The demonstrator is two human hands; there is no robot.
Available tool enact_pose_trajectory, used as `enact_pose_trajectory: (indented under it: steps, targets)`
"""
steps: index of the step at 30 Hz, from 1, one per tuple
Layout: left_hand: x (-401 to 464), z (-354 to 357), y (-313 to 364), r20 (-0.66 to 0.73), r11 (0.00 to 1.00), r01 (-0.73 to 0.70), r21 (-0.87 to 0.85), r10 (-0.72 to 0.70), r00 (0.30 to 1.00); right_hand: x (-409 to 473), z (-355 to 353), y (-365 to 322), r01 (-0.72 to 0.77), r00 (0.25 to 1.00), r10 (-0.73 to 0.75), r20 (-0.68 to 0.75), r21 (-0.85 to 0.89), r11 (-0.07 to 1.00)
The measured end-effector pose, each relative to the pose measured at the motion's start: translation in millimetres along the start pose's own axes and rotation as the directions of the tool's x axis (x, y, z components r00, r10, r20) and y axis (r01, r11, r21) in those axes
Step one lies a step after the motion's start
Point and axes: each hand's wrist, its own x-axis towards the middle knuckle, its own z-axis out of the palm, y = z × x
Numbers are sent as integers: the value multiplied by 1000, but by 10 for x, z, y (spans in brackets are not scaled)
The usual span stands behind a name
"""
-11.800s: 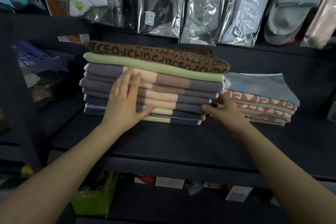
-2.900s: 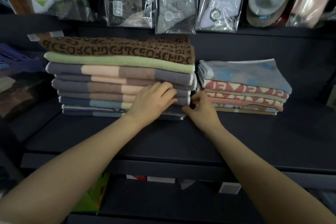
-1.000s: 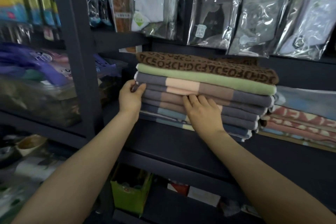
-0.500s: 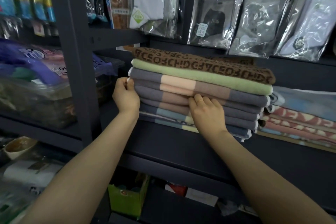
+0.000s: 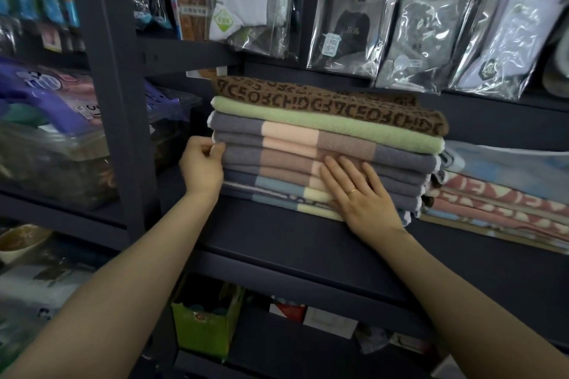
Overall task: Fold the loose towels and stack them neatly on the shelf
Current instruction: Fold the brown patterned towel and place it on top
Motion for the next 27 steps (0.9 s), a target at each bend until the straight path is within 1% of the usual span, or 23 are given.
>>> enact_pose_trajectory:
  steps: [2, 3, 4, 6, 7, 8, 9, 10, 11, 12, 13, 14, 15, 16, 17, 20, 23, 25, 27]
  targets:
    - [49, -11, 24, -68, 999, -23, 46, 26, 997, -123, 21, 91, -27, 999, 28, 35, -10, 1000]
    - [54, 4, 45, -84, 1000, -6, 29, 8, 996, -166, 13, 115, -42, 998, 42, 51, -2, 999]
    - [35, 32, 63, -89, 999, 36, -10, -37, 995, -193, -10, 128, -49, 997, 47, 61, 23, 999]
    - [-42, 88, 61, -62, 973, 203, -108, -210, 976, -237, -91, 149, -50, 997, 41, 58, 152, 987]
    - [-89, 92, 48, -22, 938, 314, -150, -320, 947, -267, -134, 168, -95, 995, 83, 56, 248, 964]
    - [-125, 82, 4, 25, 906, 391, -162, -393, 919, -311, -171, 193, -189, 982, 181, 57, 341, 921]
    - [-169, 53, -42, 75, 897, 415, -150, -409, 910, -370, -214, 212, -327, 943, 324, 78, 409, 852]
    - [-210, 19, -84, 135, 909, 394, -134, -378, 916, -437, -244, 218, -486, 863, 489, 127, 475, 734]
    - [-240, -6, -109, 198, 924, 359, -132, -330, 923, -486, -259, 222, -630, 744, 629, 225, 550, 549]
    - [-273, -21, -117, 249, 935, 325, -140, -285, 926, -505, -268, 230, -733, 604, 696, 390, 614, 292]
    - [-309, -24, -111, 275, 945, 290, -151, -242, 930, -504, -262, 241, -770, 478, 678, 558, 638, 17]
    - [-339, -18, -112, 281, 955, 246, -163, -194, 940, -497, -235, 258, -746, 400, 608, 686, 629, -219]
    - [-363, -3, -111, 280, 965, 194, -176, -140, 950, -496, -199, 285, -707, 368, 547, 752, 609, -361]
    - [-370, 14, -111, 277, 973, 147, -179, -94, 956, -497, -165, 316, -695, 355, 526, 773, 595, -405]
    - [-365, 24, -113, 277, 978, 116, -171, -65, 959, -504, -131, 341, -702, 352, 532, 770, 593, -395]
    - [-307, 23, -158, 293, 992, 71, -102, -38, 955, -575, -73, 371, -733, 359, 570, 739, 601, -317]
    - [-278, 71, -184, 329, 998, 41, -43, -25, 944, -650, -65, 416, -749, 387, 621, 682, 625, -219]
    - [-290, 134, -186, 321, 1000, 8, -16, -2, 947, -665, -43, 470, -742, 405, 633, 659, 642, -193]
    - [-300, 199, -191, 290, 999, -24, 24, 16, 957, -637, -21, 532, -736, 405, 642, 651, 649, -193]
